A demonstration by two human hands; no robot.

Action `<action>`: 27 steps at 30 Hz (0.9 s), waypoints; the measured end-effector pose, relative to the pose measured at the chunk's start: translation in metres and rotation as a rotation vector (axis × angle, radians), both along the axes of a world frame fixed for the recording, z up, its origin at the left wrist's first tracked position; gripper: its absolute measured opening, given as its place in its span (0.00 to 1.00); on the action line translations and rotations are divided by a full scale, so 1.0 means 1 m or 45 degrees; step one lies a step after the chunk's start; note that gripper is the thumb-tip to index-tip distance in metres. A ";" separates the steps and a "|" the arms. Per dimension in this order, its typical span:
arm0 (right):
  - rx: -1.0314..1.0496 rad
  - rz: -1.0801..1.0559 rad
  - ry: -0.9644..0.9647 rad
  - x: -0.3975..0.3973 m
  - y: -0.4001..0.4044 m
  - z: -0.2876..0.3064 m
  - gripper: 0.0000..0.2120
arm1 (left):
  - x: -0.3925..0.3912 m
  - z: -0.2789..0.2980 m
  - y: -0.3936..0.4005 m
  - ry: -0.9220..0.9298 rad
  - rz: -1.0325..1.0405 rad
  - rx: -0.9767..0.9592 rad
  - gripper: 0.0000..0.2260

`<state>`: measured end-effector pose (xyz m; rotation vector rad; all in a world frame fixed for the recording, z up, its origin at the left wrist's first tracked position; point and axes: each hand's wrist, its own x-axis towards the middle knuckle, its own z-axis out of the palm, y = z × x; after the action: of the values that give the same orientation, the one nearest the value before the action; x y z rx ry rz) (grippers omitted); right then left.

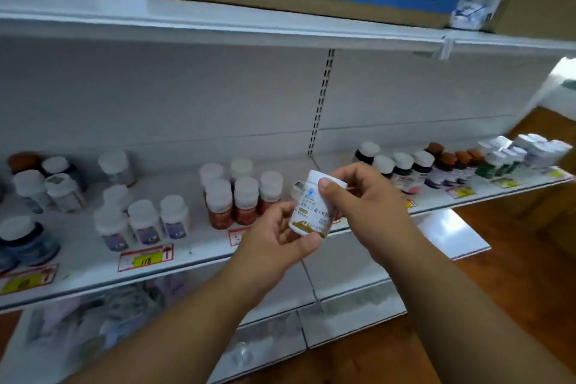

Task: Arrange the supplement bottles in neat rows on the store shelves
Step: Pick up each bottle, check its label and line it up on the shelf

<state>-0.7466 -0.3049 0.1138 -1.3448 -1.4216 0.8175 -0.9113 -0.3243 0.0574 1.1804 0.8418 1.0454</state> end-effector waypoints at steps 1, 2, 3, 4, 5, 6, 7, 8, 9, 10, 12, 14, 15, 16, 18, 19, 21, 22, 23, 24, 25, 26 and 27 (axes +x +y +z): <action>-0.016 0.039 -0.019 0.000 0.002 -0.002 0.15 | 0.000 0.000 -0.004 0.029 0.023 -0.007 0.26; -0.037 0.091 -0.019 -0.003 0.004 -0.004 0.14 | -0.004 -0.001 -0.007 0.064 0.063 -0.007 0.26; -0.061 0.146 -0.007 -0.011 0.005 -0.007 0.14 | -0.012 -0.001 -0.011 0.105 0.116 0.000 0.26; -0.086 0.200 0.002 -0.022 0.006 -0.009 0.13 | -0.022 -0.001 -0.016 0.157 0.178 0.009 0.27; -0.103 0.254 -0.004 -0.035 0.004 -0.011 0.12 | -0.035 -0.001 -0.021 0.216 0.238 0.020 0.28; -0.107 0.310 -0.022 -0.051 0.002 -0.011 0.12 | -0.049 -0.002 -0.027 0.270 0.293 0.031 0.29; -0.101 0.368 -0.043 -0.068 0.000 -0.011 0.11 | -0.065 -0.002 -0.034 0.310 0.339 0.039 0.30; -0.089 0.423 -0.063 -0.087 -0.002 -0.010 0.09 | -0.083 -0.004 -0.040 0.336 0.377 0.040 0.31; -0.080 0.467 -0.079 -0.107 -0.004 -0.009 0.08 | -0.101 -0.005 -0.045 0.342 0.408 0.034 0.31; -0.073 0.502 -0.090 -0.127 -0.006 -0.009 0.07 | -0.120 -0.006 -0.050 0.332 0.439 0.023 0.31; -0.062 0.565 -0.113 -0.172 -0.009 -0.009 0.07 | -0.162 -0.010 -0.059 0.317 0.506 0.012 0.32; -0.058 0.625 -0.137 -0.224 -0.014 -0.015 0.07 | -0.211 -0.015 -0.071 0.356 0.571 0.034 0.33; -0.045 0.649 -0.150 -0.253 -0.017 -0.019 0.07 | -0.239 -0.017 -0.077 0.389 0.607 0.050 0.32; -0.026 0.664 -0.155 -0.282 -0.019 -0.023 0.07 | -0.269 -0.020 -0.084 0.428 0.645 0.060 0.31; 0.024 0.672 -0.140 -0.341 -0.024 -0.030 0.08 | -0.333 -0.024 -0.095 0.545 0.733 0.097 0.28; 0.058 0.671 -0.159 -0.370 -0.027 -0.033 0.08 | -0.365 -0.025 -0.100 0.633 0.794 0.122 0.27; 0.106 0.666 -0.275 -0.423 -0.031 -0.037 0.09 | -0.425 -0.025 -0.108 0.862 0.921 0.156 0.26; 0.109 0.671 -0.350 -0.446 -0.031 -0.039 0.09 | -0.452 -0.024 -0.109 0.967 0.968 0.181 0.25; 0.098 0.680 -0.427 -0.468 -0.029 -0.042 0.10 | -0.477 -0.022 -0.108 1.063 1.012 0.219 0.23; 0.085 0.688 -0.504 -0.487 -0.026 -0.046 0.11 | -0.499 -0.020 -0.105 1.170 1.050 0.276 0.21; 0.078 0.698 -0.582 -0.504 -0.020 -0.051 0.12 | -0.518 -0.020 -0.099 1.291 1.076 0.356 0.19; 0.074 0.707 -0.665 -0.519 -0.014 -0.057 0.12 | -0.536 -0.021 -0.091 1.424 1.080 0.442 0.18; 0.076 0.713 -0.747 -0.532 -0.007 -0.063 0.12 | -0.550 -0.024 -0.081 1.555 1.052 0.500 0.19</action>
<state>-1.2788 -0.3120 0.0513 -1.1994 -2.3325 0.7439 -1.4617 -0.4054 0.0335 1.8940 2.2908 1.0910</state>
